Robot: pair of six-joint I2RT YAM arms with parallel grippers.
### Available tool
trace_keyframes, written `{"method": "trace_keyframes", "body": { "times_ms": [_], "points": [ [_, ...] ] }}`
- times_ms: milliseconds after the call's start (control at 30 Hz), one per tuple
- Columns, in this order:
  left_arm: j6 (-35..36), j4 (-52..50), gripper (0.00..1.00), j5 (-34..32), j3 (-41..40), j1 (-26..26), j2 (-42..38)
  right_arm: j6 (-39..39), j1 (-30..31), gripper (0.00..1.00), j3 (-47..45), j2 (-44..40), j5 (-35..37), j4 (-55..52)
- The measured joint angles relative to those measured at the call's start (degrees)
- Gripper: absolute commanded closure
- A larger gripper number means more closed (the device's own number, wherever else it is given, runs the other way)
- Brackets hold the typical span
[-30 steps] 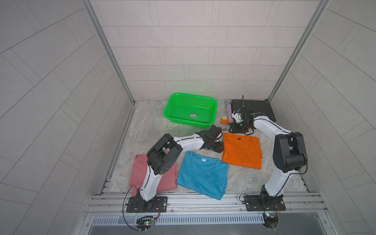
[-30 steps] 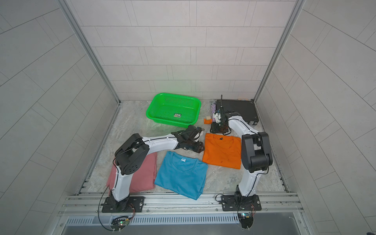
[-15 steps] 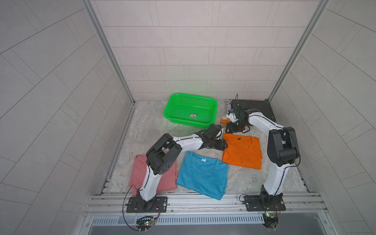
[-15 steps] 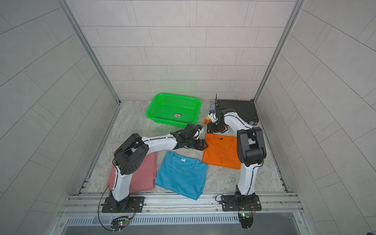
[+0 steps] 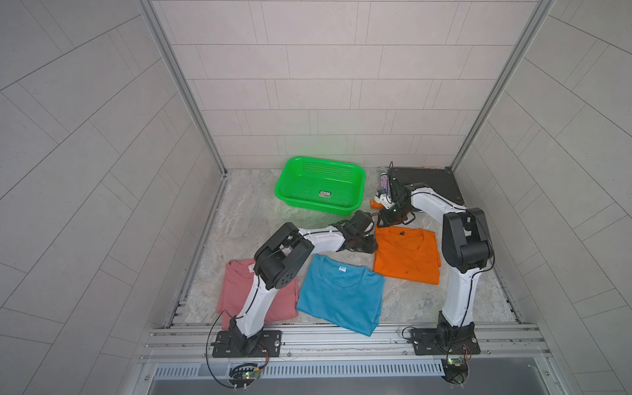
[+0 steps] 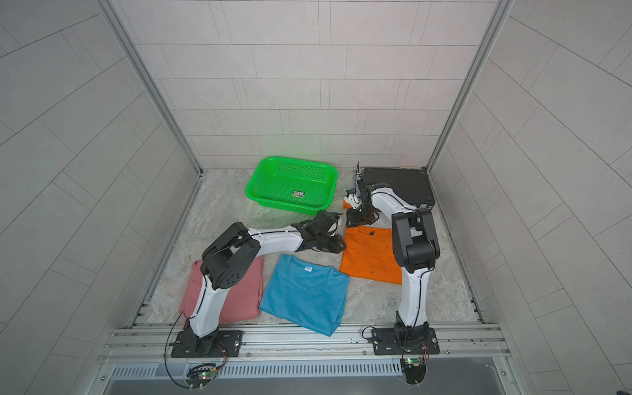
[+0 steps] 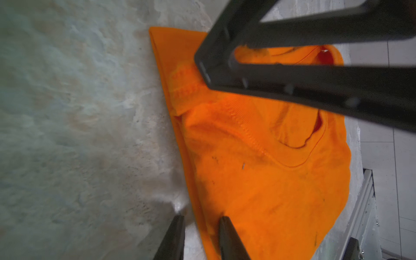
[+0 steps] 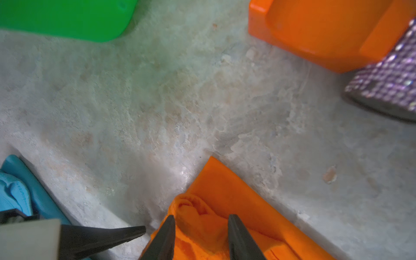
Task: Put the folded t-shirts into the basket
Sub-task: Adjust the T-shirt at the center of the board.
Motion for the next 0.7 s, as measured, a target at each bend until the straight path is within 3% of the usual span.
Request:
{"method": "trace_keyframes", "body": {
  "times_ms": [100, 367, 533, 567, 633, 700],
  "points": [
    [-0.1, 0.6, 0.73, 0.0, -0.3, -0.1, 0.0, -0.3, 0.0, 0.71, 0.0, 0.1, -0.1, -0.3],
    [-0.1, 1.5, 0.74, -0.5, -0.7, -0.5, 0.0, -1.6, 0.0, 1.00, 1.9, 0.8, -0.4, -1.1],
    [-0.1, 1.7, 0.75, -0.9, -0.8, -0.9, 0.0, -1.5, -0.2, 1.00, 3.6, 2.0, -0.1, -1.3],
    [0.0, 1.7, 0.75, -0.9, -0.8, -1.0, 0.0, -1.5, -0.2, 0.95, 4.0, 2.1, 0.0, -1.3],
    [0.0, 1.8, 0.75, -1.1, -0.8, -1.0, 0.0, -1.3, -0.4, 0.73, 4.5, 2.1, -0.1, -1.4],
    [0.0, 1.8, 0.75, -1.2, -0.8, -1.1, 0.0, -1.6, -0.6, 0.64, 4.7, 1.9, -0.5, -1.4]
  ]
}}
